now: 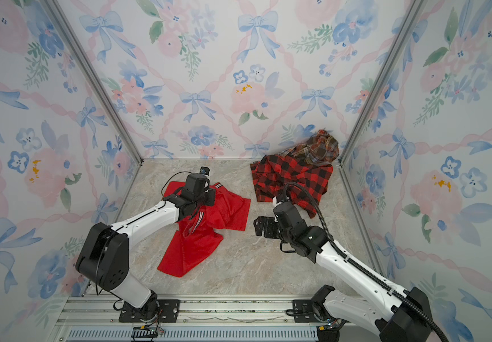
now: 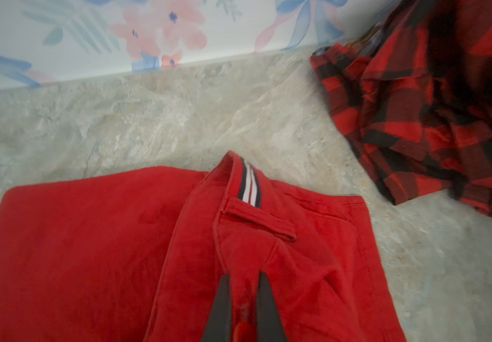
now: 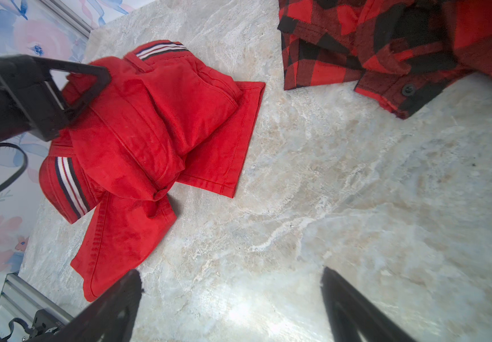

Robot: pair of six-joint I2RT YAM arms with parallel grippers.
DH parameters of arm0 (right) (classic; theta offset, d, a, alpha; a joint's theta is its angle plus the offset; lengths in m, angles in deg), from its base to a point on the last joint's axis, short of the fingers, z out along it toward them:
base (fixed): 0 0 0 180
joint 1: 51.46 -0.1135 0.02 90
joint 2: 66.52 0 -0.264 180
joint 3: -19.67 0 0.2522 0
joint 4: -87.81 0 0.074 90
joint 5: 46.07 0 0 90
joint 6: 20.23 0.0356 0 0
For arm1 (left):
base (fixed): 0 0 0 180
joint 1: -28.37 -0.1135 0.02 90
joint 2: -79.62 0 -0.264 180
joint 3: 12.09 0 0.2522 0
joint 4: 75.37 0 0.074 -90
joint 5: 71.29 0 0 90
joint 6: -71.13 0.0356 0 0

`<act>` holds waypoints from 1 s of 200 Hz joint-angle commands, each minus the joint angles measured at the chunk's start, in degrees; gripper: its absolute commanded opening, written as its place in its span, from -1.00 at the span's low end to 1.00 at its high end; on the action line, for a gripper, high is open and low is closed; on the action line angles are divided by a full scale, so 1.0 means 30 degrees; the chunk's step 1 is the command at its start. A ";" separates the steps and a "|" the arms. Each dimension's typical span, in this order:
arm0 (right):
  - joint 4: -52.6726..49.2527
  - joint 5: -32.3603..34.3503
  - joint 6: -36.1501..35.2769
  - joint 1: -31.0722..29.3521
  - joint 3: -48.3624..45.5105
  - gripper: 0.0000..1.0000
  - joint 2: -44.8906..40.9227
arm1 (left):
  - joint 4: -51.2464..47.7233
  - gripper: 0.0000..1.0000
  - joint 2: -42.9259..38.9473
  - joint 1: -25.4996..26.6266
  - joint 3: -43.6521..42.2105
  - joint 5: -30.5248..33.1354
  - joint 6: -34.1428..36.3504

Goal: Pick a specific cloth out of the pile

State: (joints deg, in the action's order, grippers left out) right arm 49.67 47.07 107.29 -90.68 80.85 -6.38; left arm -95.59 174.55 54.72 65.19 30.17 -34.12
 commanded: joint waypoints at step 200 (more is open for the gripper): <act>0.0858 -0.1027 -0.0159 0.0389 -0.1595 0.94 0.0426 | -0.8731 0.24 -1.4082 0.2313 -0.9094 0.1217 -1.0889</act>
State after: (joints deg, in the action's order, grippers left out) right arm 50.43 45.60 107.09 -90.07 77.02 -6.03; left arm -113.65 135.10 59.00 41.59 32.58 -55.21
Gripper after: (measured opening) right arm 0.968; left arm 0.658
